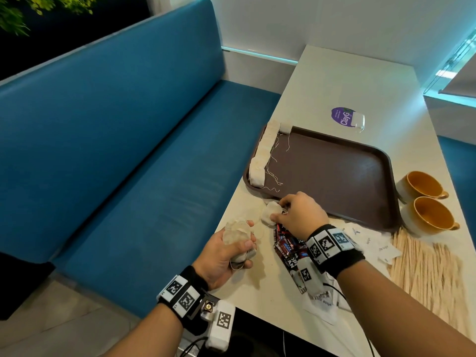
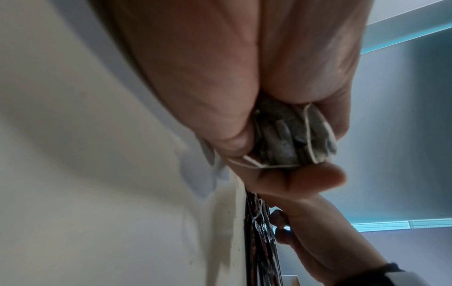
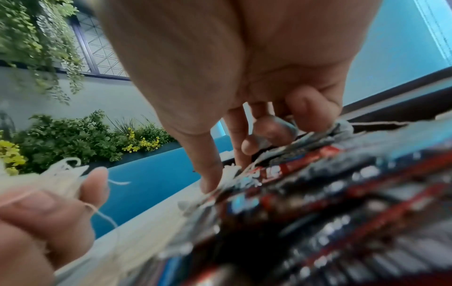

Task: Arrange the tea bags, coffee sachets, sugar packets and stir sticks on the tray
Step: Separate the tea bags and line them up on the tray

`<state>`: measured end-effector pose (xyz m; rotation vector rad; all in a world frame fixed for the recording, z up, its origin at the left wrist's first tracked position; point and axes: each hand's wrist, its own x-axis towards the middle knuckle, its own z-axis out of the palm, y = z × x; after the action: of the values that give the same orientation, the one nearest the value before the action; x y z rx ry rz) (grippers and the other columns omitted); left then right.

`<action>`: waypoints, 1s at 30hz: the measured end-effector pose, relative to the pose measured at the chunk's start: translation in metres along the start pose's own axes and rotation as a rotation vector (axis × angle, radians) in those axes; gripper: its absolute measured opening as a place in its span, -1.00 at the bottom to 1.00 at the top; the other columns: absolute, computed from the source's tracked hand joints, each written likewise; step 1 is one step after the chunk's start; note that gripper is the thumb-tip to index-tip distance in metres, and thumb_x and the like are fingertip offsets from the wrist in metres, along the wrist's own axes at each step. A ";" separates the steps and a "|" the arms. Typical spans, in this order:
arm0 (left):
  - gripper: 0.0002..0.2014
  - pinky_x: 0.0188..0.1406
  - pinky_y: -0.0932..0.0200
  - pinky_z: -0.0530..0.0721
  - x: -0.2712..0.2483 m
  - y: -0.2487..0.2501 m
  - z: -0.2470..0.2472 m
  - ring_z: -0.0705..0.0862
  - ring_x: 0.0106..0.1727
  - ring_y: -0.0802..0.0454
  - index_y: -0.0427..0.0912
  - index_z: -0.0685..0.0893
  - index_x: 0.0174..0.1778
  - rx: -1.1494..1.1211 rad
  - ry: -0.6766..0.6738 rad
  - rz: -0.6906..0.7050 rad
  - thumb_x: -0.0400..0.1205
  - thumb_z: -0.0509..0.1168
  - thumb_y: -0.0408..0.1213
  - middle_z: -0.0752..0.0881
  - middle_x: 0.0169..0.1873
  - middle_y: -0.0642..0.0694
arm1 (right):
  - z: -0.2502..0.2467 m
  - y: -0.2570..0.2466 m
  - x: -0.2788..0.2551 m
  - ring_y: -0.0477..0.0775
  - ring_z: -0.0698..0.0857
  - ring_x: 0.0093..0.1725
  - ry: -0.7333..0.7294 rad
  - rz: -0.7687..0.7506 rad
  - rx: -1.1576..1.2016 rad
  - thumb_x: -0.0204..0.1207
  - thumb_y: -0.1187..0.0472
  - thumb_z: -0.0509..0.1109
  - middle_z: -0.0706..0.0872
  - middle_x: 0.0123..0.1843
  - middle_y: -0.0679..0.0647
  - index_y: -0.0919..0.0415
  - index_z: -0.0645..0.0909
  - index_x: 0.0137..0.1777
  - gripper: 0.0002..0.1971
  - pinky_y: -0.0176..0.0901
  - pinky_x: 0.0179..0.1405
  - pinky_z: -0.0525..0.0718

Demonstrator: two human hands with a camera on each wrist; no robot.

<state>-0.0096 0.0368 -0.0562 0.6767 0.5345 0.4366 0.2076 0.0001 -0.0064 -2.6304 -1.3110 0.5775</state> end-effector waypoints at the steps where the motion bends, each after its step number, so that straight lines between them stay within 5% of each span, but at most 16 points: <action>1: -0.42 -0.42 0.11 0.65 0.000 0.000 0.000 0.66 -0.10 -0.06 -0.21 0.60 0.40 -0.001 0.001 -0.002 0.44 0.57 -0.40 0.69 -0.06 -0.20 | 0.001 -0.002 -0.002 0.06 0.66 0.09 0.013 -0.010 0.003 0.47 -0.22 0.56 0.55 0.13 -0.08 -0.15 0.68 0.22 -0.62 0.06 0.11 0.74; 8: -0.44 -0.41 0.10 0.65 0.000 0.000 0.001 0.65 -0.11 -0.04 -0.25 0.56 0.43 -0.001 0.002 0.001 0.49 0.52 -0.45 0.67 -0.05 -0.20 | 0.000 0.003 -0.008 -0.14 0.60 -0.13 0.013 -0.079 0.291 0.40 0.14 0.69 0.64 -0.08 -0.10 0.01 0.70 -0.13 -0.81 -0.35 -0.25 0.48; 15: -0.47 -0.42 0.10 0.62 -0.001 0.002 0.004 0.64 -0.14 -0.05 -0.26 0.57 0.41 0.005 0.023 -0.003 0.49 0.46 -0.50 0.67 -0.08 -0.20 | -0.021 0.015 -0.015 -0.06 0.67 -0.39 -0.088 -0.100 0.740 0.37 0.19 0.73 0.84 -0.23 0.21 0.30 0.73 -0.16 -0.75 -0.16 -0.33 0.69; 19: -0.45 -0.43 0.09 0.62 0.000 0.001 0.003 0.63 -0.15 -0.07 -0.27 0.58 0.42 0.010 0.038 -0.007 0.48 0.49 -0.49 0.66 -0.08 -0.21 | -0.043 0.017 -0.011 0.02 0.75 -0.29 -0.079 -0.115 0.899 0.45 0.29 0.66 0.83 -0.16 0.33 0.36 0.72 -0.09 -0.81 -0.15 -0.31 0.74; 25: -0.33 -0.45 0.09 0.60 0.002 0.000 0.002 0.63 -0.15 -0.08 -0.28 0.61 0.38 -0.017 0.028 -0.019 0.32 0.64 -0.40 0.65 -0.10 -0.23 | -0.091 0.020 0.032 0.10 0.72 -0.36 0.010 -0.136 0.957 0.52 0.36 0.59 0.80 -0.26 0.22 0.37 0.73 -0.04 -0.89 -0.22 -0.40 0.75; 30: -0.24 -0.45 0.07 0.57 0.005 -0.002 -0.006 0.60 -0.18 -0.14 -0.30 0.65 0.36 -0.065 0.006 -0.041 0.21 0.73 -0.42 0.63 -0.11 -0.30 | -0.109 0.026 0.109 0.31 0.73 -0.31 0.237 -0.099 0.863 0.63 0.28 0.51 0.78 -0.27 0.29 0.35 0.69 0.02 -0.88 0.31 -0.10 0.81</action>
<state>-0.0087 0.0407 -0.0627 0.6016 0.5364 0.4159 0.3297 0.0753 0.0565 -1.8437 -0.8405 0.6104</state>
